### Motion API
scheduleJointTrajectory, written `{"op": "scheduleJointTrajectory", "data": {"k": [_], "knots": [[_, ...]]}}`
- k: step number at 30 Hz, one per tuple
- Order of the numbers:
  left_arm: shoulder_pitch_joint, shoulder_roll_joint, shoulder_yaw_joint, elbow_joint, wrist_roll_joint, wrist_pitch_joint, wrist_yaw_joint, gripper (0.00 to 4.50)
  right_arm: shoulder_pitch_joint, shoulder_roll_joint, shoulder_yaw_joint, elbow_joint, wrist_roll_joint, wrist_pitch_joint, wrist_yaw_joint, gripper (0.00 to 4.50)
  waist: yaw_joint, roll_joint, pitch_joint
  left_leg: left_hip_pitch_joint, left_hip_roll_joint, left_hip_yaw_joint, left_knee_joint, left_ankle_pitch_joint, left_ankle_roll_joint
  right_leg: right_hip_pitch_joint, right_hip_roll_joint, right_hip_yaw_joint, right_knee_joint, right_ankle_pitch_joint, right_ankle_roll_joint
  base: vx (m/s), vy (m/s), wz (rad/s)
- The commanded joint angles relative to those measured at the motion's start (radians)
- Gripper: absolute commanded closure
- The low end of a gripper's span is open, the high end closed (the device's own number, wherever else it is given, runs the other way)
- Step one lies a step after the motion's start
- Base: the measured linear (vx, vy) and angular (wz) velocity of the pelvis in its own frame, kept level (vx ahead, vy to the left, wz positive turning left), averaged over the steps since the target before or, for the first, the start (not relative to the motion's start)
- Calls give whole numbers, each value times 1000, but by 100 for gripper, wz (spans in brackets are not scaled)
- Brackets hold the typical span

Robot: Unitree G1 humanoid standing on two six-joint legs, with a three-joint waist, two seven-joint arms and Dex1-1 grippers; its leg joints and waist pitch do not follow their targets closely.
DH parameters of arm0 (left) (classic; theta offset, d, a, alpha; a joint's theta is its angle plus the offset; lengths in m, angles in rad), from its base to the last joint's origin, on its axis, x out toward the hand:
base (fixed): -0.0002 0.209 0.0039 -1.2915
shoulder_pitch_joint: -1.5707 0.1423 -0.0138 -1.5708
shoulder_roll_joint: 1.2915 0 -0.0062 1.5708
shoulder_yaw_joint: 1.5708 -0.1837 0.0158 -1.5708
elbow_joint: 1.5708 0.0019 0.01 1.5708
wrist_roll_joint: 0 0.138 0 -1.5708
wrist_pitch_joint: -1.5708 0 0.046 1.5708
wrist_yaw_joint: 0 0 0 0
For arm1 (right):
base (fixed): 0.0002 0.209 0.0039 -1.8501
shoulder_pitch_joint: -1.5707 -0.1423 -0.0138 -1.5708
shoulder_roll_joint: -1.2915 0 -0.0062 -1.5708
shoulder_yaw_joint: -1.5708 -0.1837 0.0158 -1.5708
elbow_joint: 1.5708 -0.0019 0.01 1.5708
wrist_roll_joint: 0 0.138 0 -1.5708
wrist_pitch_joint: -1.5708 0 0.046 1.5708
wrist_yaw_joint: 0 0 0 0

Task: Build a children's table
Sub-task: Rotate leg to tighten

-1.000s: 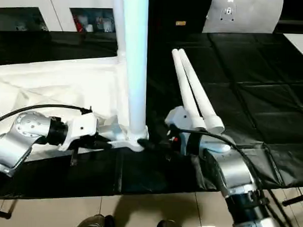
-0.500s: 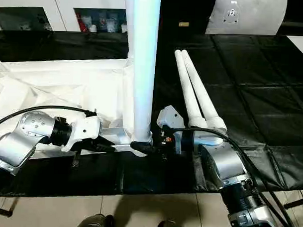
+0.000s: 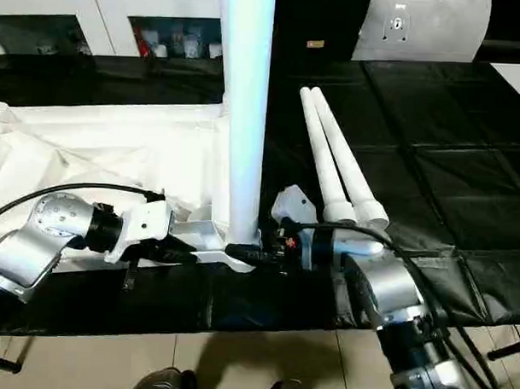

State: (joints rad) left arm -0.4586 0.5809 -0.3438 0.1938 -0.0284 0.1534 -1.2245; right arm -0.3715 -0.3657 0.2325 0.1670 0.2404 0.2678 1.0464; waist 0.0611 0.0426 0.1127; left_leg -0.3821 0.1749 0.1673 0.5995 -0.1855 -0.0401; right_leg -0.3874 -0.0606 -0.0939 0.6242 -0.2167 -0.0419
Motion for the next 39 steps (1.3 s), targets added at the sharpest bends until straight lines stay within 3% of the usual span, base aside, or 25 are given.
{"op": "scheduleJointTrajectory", "data": {"k": [1,3,5,6,7,10,11,14,16,17,19,20,21,26,30,35,36,39], "knots": [[13,-52,15,-50,-18,78,93,450,26,45,31,19,-41,61,-106,185,-7,0,-73,17,68,-20,-69,-114,78,50,-97,72,-70,-84,-251,0,0,0],[18,-90,42,-80,-19,151,170,450,22,100,21,40,-52,89,-195,185,-13,1,-61,19,64,-20,-74,-180,48,46,-99,72,-84,-203,-233,0,0,0],[25,-136,67,-114,-15,214,256,450,8,171,-2,75,-58,112,-300,186,-22,-2,-52,26,59,-25,-79,-266,4,43,-103,72,-104,-405,-178,0,0,0],[26,-152,74,-126,-15,232,280,450,1,195,-10,87,-58,117,-332,186,-25,-2,-51,24,58,-28,-81,-271,-1,43,-103,71,-106,-427,-167,0,0,0],[30,-180,83,-146,-17,259,315,450,-12,227,-23,110,-62,122,-381,186,-34,-5,-53,15,57,-31,-84,-267,-2,49,-101,69,-107,-430,-149,0,0,0],[34,-292,100,-186,20,341,465,450,-64,344,-94,199,-63,133,-582,186,-53,0,-56,20,58,-29,-82,-258,-5,38,-97,72,-103,-359,-171,0,0,0],[33,-311,105,-190,28,357,491,450,-70,358,-103,209,-62,136,-607,186,-56,-3,-59,20,57,-29,-80,-248,0,41,-97,72,-103,-337,-176,0,0,0],[7,-404,126,-196,64,421,623,450,-96,399,-134,247,-68,139,-684,186,-55,0,-64,17,55,-23,-74,-198,23,43,-94,74,-101,-268,-186,0,0,0],[-1,-420,119,-205,75,439,648,450,-103,400,-125,253,-95,127,-687,186,-53,-2,-66,13,53,-22,-73,-163,39,46,-92,72,-98,-217,-192,0,0,0],[-2,-413,114,-202,75,432,640,450,-102,394,-120,254,-102,111,-680,186,-50,4,-70,11,54,-23,-71,-133,51,50,-92,71,-93,-166,-198,0,0,0],[-2,-394,103,-197,79,423,626,450,-100,387,-120,254,-106,87,-669,186,-50,4,-75,10,55,-23,-70,-88,77,52,-91,69,-85,-63,-215,0,0,0],[-1,-371,93,-188,89,407,613,450,-96,381,-125,251,-102,81,-661,130,-50,8,-75,9,56,-24,-70,-85,82,52,-92,69,-83,-50,-220,0,0,0],[1,-351,86,-181,100,396,604,450,-93,379,-133,250,-102,78,-660,116,-51,6,-75,8,56,-24,-71,-87,87,53,-90,68,-81,-32,-226,0,0,0],[7,-264,73,-131,118,332,529,450,-68,330,-146,199,-83,60,-604,73,-49,9,-69,14,57,-23,-74,-148,75,51,-91,67,-94,-110,-215,0,0,0],[6,-218,62,-110,113,287,473,450,-43,278,-150,142,-68,43,-527,29,-48,10,-73,13,62,-24,-74,-120,71,51,-92,68,-83,-67,-223,0,0,0],[5,-105,30,-71,72,152,293,450,0,107,-110,39,-45,2,-278,10,-32,6,-83,5,57,-22,-62,-33,131,57,-92,69,-66,87,-231,0,0,0],[1,-88,25,-56,63,114,251,450,1,76,-104,28,-36,-6,-227,10,-29,7,-80,5,55,-20,-61,-37,143,52,-90,67,-68,86,-234,0,0,0],[-3,-68,20,-33,46,67,189,450,-2,33,-97,17,-26,-10,-164,10,-24,6,-77,8,61,-20,-65,-66,136,52,-94,67,-72,28,-236,0,0,0]]}}
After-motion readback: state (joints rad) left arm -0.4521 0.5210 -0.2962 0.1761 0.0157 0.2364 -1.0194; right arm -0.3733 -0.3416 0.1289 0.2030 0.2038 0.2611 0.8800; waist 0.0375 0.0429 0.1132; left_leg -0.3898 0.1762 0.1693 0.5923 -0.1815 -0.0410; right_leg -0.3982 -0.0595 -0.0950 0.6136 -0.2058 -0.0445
